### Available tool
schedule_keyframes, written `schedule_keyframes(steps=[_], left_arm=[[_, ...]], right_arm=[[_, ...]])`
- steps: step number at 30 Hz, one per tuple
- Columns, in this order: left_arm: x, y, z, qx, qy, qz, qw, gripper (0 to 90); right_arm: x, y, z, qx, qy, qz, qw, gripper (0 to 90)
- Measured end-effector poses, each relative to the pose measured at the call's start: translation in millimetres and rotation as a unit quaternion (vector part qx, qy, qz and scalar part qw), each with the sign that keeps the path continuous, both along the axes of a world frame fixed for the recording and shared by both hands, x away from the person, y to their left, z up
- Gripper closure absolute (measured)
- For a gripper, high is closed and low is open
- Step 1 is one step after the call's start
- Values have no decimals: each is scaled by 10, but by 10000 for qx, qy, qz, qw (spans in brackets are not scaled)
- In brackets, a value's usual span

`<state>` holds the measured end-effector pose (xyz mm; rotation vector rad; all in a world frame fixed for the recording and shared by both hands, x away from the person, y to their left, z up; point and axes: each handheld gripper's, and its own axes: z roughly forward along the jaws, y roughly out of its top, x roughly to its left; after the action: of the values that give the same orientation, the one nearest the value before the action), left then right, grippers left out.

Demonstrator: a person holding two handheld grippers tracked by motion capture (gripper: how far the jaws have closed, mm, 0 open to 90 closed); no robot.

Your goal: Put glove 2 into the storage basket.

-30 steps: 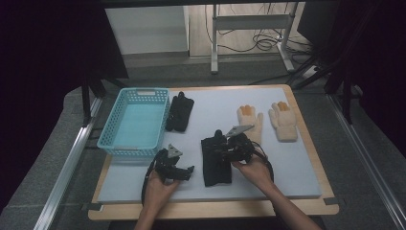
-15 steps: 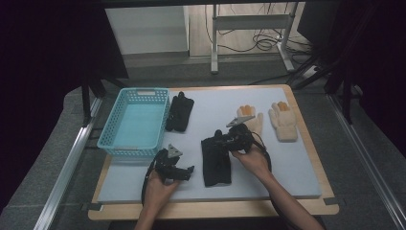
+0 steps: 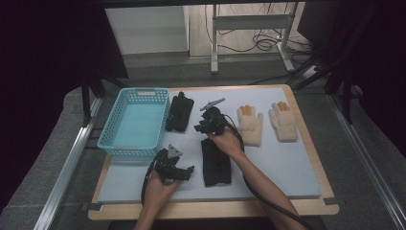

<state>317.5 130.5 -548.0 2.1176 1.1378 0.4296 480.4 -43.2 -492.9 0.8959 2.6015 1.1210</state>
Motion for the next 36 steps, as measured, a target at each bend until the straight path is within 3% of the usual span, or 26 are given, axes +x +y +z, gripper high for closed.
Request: schedule_keyframes(steps=[7,13,16,17,18,20,21,22,23,25,29,35,36], left_arm=[[1,-2,-3,-32,-2,13,10000,67],[1,-1,-3,-30,-2,10,10000,67],[1,0,-3,-29,-3,9,10000,67],[1,-1,-3,-32,-2,11,10000,67],[1,-1,-3,-32,-2,11,10000,67],[0,-5,-5,-56,-7,30,10000,67],[1,-5,-5,-55,-8,29,10000,67],[1,-5,-5,-55,-8,29,10000,67],[1,-1,-3,-34,0,13,10000,67],[1,-2,-3,-32,-1,13,10000,67],[1,0,-3,-30,-2,9,10000,67],[1,-1,-4,-37,4,14,10000,67],[2,2,-2,-15,2,-1,10000,67]], right_arm=[[233,293,-48,63,20,-106,9999,546],[390,499,-193,62,93,-295,9995,469],[434,552,-251,12,127,-340,9993,465],[464,608,-309,-184,127,-403,9989,470],[464,608,-309,-184,127,-403,9989,470],[477,630,-331,-168,203,-387,9989,518],[478,633,-324,-159,289,-399,9987,630],[478,633,-324,-159,289,-399,9987,630],[470,632,-313,-129,324,-345,9988,740],[470,612,-301,-133,334,-344,9988,849],[476,536,-273,-8,389,-373,9985,866],[415,324,-80,172,289,-340,9989,868],[369,225,8,238,262,-274,9990,868]])
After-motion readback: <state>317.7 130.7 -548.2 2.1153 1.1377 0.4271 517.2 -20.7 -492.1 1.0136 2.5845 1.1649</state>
